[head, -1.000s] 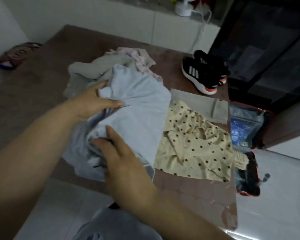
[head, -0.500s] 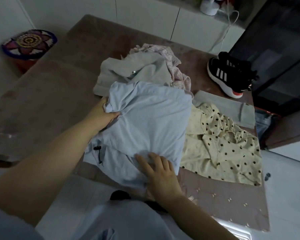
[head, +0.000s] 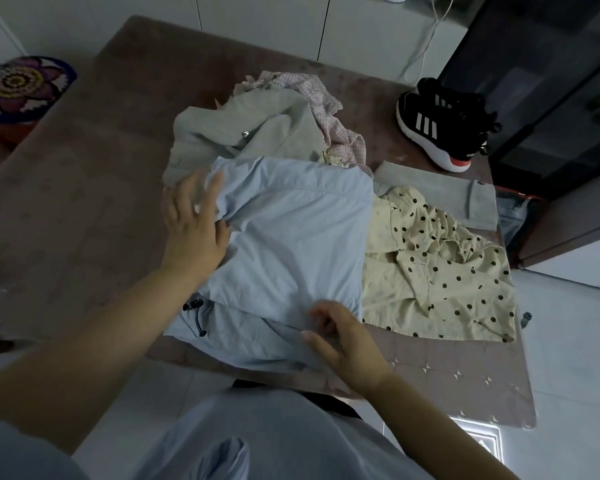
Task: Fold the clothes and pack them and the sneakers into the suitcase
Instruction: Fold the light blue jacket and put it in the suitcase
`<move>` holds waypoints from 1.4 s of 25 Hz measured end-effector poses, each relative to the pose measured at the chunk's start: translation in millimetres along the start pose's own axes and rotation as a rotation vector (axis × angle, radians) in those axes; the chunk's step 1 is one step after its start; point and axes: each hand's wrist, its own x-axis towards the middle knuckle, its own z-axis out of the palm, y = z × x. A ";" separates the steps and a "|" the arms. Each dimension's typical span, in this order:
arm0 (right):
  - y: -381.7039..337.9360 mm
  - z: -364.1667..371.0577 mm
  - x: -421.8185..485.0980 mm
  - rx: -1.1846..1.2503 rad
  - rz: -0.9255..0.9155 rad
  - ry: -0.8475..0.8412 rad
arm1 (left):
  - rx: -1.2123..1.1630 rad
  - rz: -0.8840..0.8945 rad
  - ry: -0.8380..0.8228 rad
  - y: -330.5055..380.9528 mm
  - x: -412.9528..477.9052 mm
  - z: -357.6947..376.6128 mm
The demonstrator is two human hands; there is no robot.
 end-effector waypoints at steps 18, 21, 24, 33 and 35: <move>36.1 -40.4 -11.5 0.112 0.170 0.247 | 0.036 0.310 -0.522 16.5 39.1 35.3; 27.1 -69.6 53.4 0.430 0.512 0.289 | 0.100 0.301 -0.293 17.8 22.2 24.2; 23.5 -71.9 112.6 0.639 0.772 0.137 | 0.182 0.132 -0.357 13.9 11.5 21.3; 62.0 -155.3 52.5 1.090 0.511 0.284 | 0.036 0.057 -0.394 79.1 29.2 14.9; 93.9 -187.8 25.4 0.952 0.561 0.383 | -0.024 0.132 -0.383 119.5 35.8 20.9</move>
